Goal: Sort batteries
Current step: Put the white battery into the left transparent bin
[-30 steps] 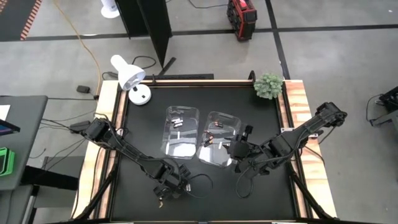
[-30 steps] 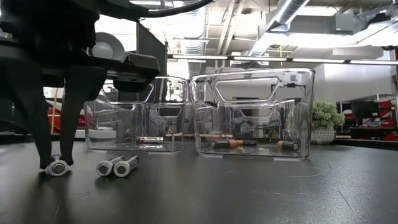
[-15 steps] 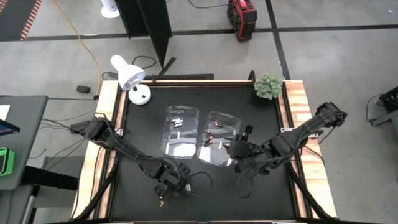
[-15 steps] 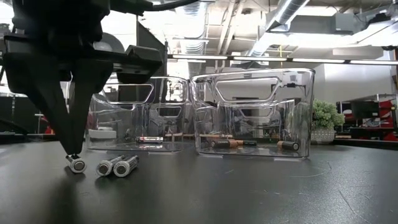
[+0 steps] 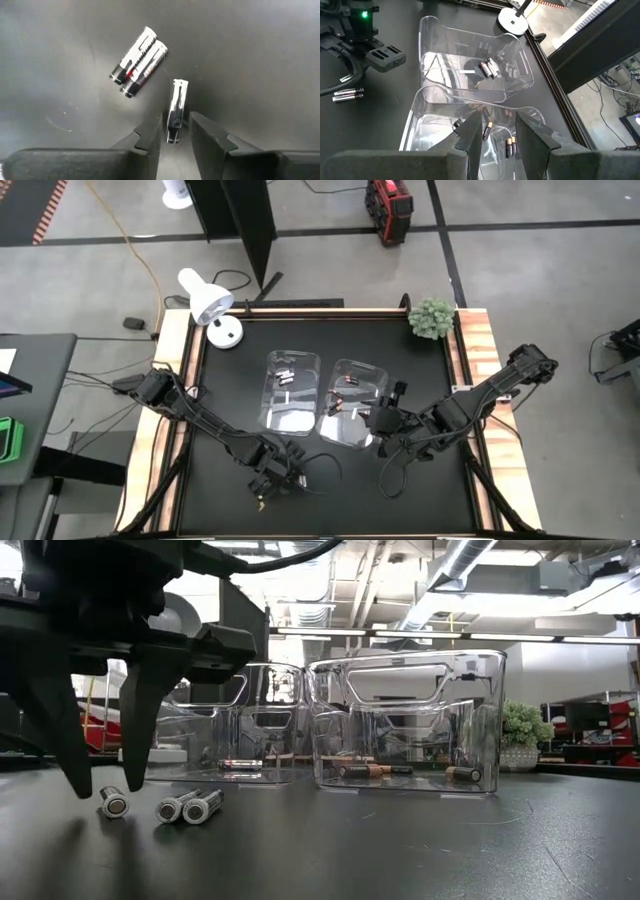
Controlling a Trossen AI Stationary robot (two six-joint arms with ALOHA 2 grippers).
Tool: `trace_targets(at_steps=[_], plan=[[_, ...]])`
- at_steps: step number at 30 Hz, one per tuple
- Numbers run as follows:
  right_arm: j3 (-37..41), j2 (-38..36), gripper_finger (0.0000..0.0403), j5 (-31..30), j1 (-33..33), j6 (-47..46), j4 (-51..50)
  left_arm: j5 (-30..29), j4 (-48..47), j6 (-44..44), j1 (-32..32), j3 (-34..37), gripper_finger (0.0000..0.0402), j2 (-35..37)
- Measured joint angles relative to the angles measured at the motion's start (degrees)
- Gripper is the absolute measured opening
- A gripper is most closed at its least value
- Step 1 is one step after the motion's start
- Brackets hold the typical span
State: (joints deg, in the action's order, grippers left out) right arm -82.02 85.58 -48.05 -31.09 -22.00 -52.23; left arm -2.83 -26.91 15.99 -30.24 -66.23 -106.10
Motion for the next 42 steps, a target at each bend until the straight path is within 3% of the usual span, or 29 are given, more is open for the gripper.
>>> trace_targets(at_steps=[6, 14, 25, 42], plan=[[0.00, 0.00, 0.0132, 0.00, 0.00, 0.00, 0.00, 0.07, 2.19, -0.42, 0.00, 1.89, 0.0104, -0.02], [0.00, 0.00, 0.0132, 0.00, 0.00, 0.02, 0.02, 1.02, 2.30, -0.88, 0.05, 2.49, 0.0089, 0.11], [0.00, 0.00, 0.0132, 0.00, 0.00, 0.02, 0.17, 1.19, 2.05, -0.81, 0.09, 2.49, 0.0017, 0.11], [0.00, 0.00, 0.0132, 0.00, 0.00, 0.04, -0.01, 0.90, 1.63, 0.70, 0.09, 0.44, 0.0010, -0.13]])
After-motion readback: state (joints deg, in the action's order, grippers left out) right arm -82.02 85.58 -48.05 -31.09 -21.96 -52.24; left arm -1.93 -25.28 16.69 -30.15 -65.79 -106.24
